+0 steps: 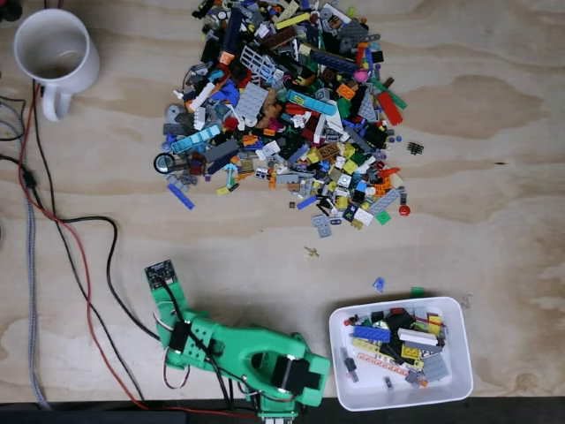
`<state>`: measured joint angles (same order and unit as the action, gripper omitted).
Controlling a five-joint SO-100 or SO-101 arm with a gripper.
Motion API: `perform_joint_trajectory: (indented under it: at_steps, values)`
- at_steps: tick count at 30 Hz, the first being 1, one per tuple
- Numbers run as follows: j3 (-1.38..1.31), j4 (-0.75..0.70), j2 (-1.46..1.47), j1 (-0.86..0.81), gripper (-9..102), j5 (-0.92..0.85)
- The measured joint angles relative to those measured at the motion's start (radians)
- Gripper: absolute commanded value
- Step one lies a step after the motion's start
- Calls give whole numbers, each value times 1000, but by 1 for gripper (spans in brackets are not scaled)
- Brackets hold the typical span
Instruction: Find the closest Lego and put it in the bin.
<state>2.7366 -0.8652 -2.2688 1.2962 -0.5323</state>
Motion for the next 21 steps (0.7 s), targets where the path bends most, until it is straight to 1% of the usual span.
perform_joint_trajectory:
  at_steps: [8,11,14,18,21]
  values:
    - [-58,-97,-2,-92,9,-71]
    - [-123,-160,-2,-115,9,-86]
    - [-215,-239,-2,-178,9,-114]
    - [-350,-344,-2,-331,10,-187]
    - [-430,-385,-2,-525,10,-268]
